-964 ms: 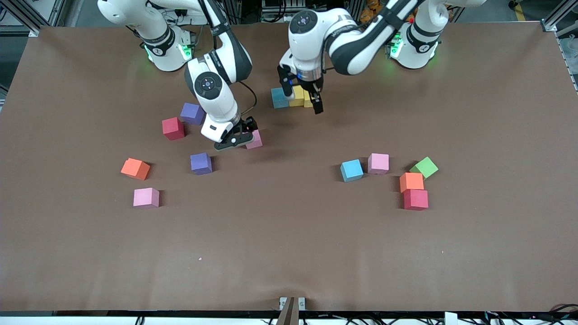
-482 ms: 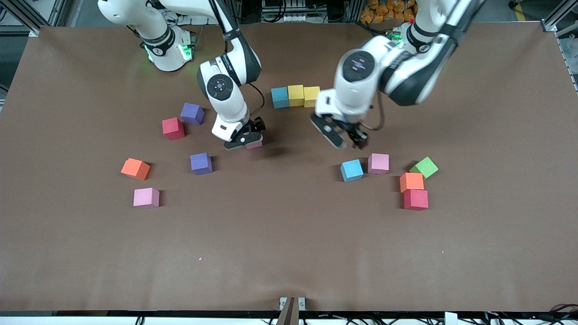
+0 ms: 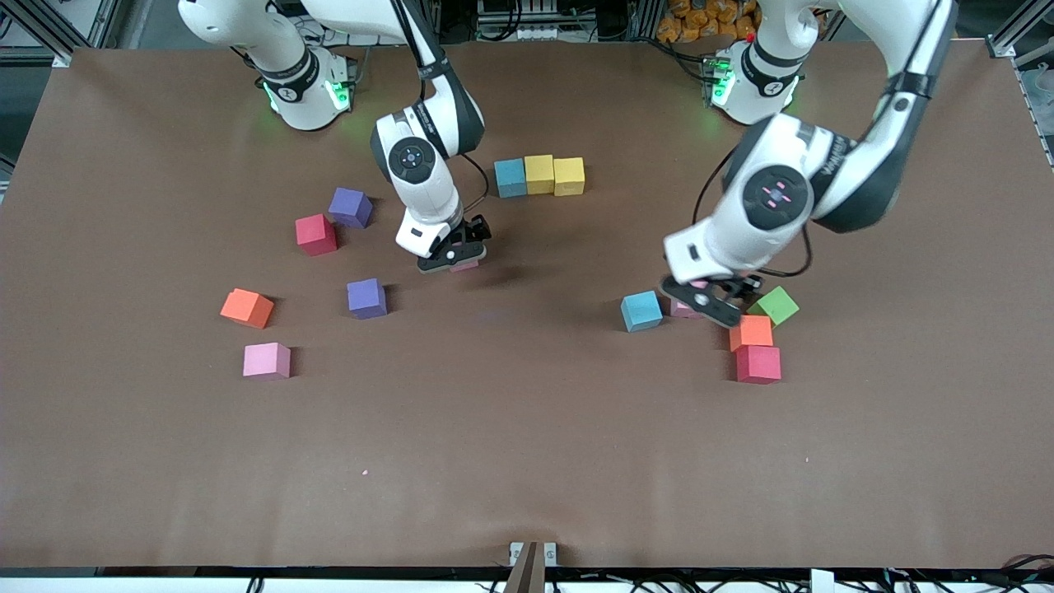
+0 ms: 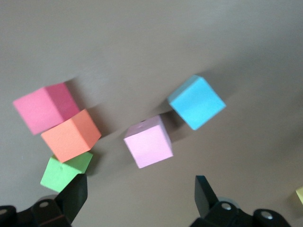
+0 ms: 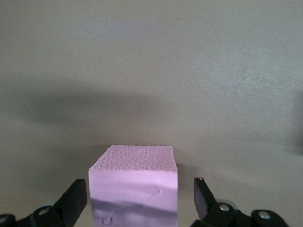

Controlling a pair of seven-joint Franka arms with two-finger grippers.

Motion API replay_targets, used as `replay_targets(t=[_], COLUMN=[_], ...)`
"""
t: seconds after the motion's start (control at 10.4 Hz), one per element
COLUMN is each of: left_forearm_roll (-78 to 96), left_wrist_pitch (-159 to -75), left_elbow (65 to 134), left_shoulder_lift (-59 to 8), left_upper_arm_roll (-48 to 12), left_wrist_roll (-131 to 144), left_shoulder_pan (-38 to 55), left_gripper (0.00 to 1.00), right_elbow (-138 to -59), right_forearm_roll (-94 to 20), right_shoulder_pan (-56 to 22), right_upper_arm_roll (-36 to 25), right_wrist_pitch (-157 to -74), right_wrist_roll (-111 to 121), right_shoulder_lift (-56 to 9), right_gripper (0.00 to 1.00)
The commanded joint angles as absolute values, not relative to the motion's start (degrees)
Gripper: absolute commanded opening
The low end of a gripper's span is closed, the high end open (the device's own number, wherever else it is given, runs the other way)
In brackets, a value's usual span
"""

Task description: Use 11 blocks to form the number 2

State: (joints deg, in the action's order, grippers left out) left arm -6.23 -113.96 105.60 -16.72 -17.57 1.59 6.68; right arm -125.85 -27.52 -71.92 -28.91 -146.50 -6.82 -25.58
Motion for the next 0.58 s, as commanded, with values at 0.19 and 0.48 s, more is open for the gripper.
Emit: replay_targets(t=[0.19, 0.48], left_forearm_roll=[-5.4, -5.7], left_wrist_pitch=[-113.0, -113.0], left_elbow=[103.9, 104.2], left_shoulder_lift=[-20.6, -23.4], left_upper_arm_roll=[-17.8, -17.7], left_wrist_roll=[27.5, 36.0], left_shoulder_pan=[6.4, 6.4], left_gripper=[1.0, 1.0], right_elbow=[-125.9, -124.7], right_forearm_roll=[-29.2, -29.2], right_shoulder_pan=[-74.2, -74.3], right_upper_arm_roll=[-29.2, -29.3], right_wrist_pitch=[-148.2, -147.3], right_wrist_roll=[-6.9, -7.5], right_shoulder_lift=[-26.6, -26.5], right_gripper=[0.51, 0.33])
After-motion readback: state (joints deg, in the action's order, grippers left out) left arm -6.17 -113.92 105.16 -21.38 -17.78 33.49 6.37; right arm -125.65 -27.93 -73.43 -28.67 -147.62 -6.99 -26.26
